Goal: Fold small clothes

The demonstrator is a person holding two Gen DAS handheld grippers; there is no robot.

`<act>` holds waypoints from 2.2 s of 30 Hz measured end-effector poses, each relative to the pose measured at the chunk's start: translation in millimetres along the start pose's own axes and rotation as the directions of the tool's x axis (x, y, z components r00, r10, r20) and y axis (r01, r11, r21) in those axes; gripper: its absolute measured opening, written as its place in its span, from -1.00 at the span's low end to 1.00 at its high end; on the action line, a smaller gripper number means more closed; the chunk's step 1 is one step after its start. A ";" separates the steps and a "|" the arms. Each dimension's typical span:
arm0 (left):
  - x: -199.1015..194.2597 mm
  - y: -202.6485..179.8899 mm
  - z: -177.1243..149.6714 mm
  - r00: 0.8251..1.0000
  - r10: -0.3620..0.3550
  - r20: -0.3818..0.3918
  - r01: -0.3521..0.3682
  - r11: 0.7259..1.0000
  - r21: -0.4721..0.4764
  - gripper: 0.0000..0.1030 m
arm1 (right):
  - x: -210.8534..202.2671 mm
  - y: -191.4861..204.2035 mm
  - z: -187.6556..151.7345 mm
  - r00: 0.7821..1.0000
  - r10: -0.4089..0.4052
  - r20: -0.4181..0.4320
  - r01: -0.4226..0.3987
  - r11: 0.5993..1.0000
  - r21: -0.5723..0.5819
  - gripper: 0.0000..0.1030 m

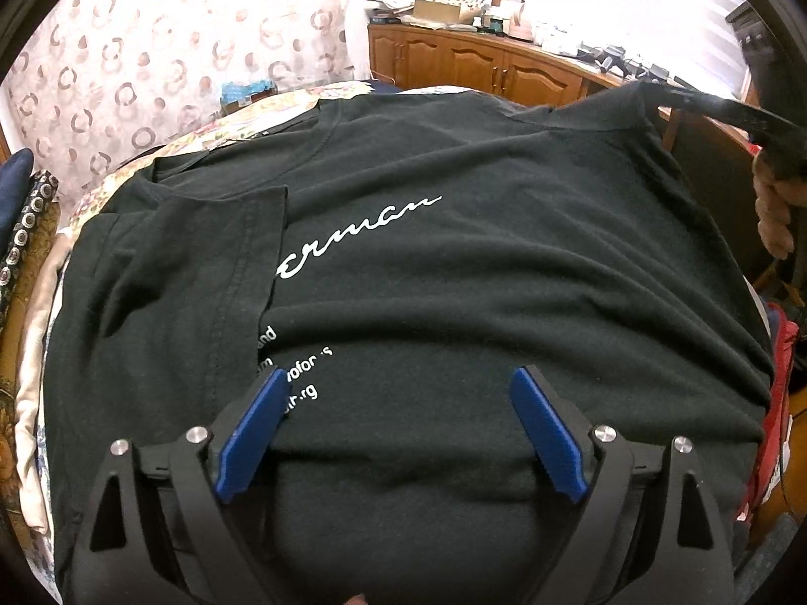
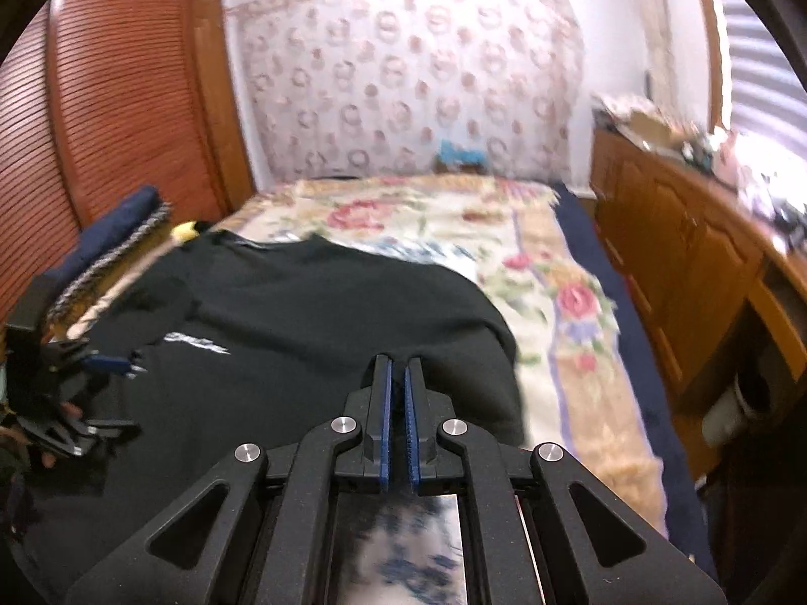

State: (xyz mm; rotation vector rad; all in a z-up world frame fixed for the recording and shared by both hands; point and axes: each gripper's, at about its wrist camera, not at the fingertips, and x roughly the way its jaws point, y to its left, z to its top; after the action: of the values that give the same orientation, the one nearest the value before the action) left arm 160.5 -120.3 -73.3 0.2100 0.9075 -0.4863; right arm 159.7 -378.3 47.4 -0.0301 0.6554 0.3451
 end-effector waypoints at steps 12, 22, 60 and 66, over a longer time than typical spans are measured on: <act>0.5 1.0 0.9 1.000 -0.001 -0.004 0.001 1.000 -0.001 0.82 | 39.5 38.2 -37.8 0.981 0.036 -0.191 -0.047 0.998 -0.048 -0.87; 0.6 0.5 1.0 1.000 -0.002 -0.004 0.002 1.000 0.000 0.83 | -5.1 -6.2 -44.5 0.989 -0.060 -0.138 0.072 0.994 0.083 -0.06; -77.7 21.7 -16.5 0.977 0.048 0.208 -0.028 0.995 -0.096 0.83 | 24.2 66.0 52.9 0.989 0.139 -0.040 -0.141 0.989 -0.046 -0.90; -75.0 26.8 -24.9 0.978 0.051 0.202 -0.030 0.994 -0.105 0.83 | 40.1 85.0 45.4 0.988 0.140 -0.072 -0.144 0.988 -0.056 -0.25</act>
State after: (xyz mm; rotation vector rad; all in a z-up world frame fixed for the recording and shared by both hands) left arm 117.4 -64.1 -29.4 0.0831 0.7233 -0.4147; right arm 188.7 -279.8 66.2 -0.0540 0.7159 0.5036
